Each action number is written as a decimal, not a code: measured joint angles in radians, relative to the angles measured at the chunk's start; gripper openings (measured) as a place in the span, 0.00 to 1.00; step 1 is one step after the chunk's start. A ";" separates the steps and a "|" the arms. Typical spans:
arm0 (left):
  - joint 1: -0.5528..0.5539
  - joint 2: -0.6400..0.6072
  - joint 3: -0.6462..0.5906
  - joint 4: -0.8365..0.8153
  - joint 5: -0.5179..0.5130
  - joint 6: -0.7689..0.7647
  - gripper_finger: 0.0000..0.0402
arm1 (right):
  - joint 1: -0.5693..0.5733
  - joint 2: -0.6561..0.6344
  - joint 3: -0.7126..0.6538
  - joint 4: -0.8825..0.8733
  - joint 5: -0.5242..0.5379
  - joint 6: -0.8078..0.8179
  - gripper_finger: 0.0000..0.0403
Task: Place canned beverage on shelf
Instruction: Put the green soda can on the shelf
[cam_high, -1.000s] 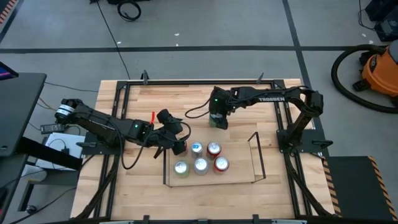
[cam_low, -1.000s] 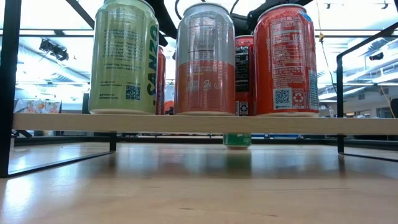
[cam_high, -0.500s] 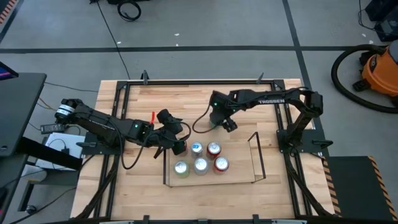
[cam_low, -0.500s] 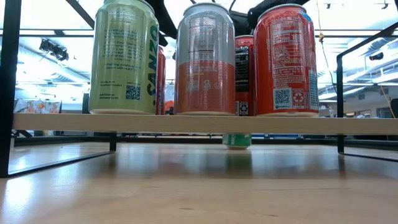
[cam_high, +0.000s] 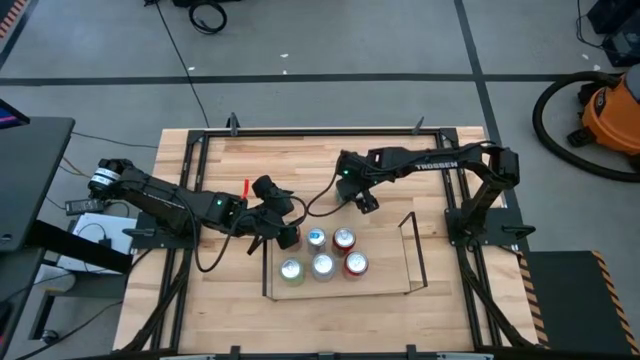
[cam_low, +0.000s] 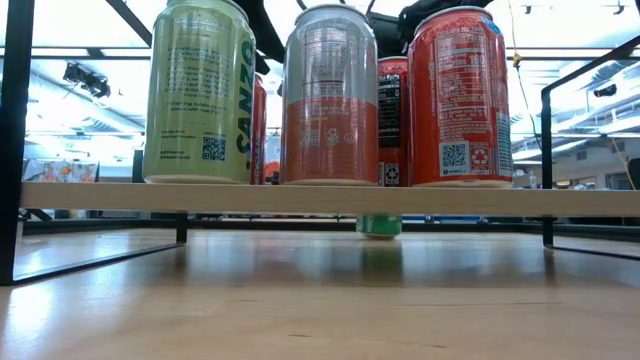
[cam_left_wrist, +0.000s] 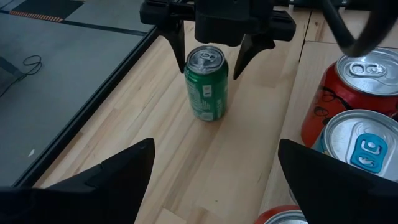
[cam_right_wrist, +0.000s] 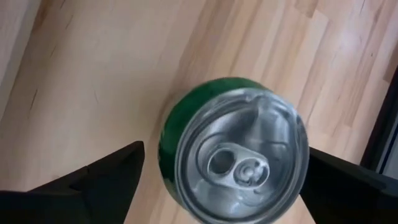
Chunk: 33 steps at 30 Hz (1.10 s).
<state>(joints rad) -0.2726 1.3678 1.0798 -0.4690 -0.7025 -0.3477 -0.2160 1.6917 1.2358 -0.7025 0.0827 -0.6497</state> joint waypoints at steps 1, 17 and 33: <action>0.000 0.000 0.000 0.000 0.000 0.000 0.88 | 0.002 0.000 0.000 0.000 0.003 0.000 0.98; 0.000 0.000 0.000 0.000 0.000 0.000 0.88 | 0.034 0.000 0.150 -0.076 -0.002 0.079 0.99; 0.000 0.000 0.000 0.000 0.000 0.000 0.88 | 0.001 -0.007 0.208 -0.197 -0.102 0.395 0.99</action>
<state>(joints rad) -0.2726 1.3678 1.0798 -0.4691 -0.7025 -0.3481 -0.2147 1.6848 1.4436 -0.8999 -0.0190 -0.2552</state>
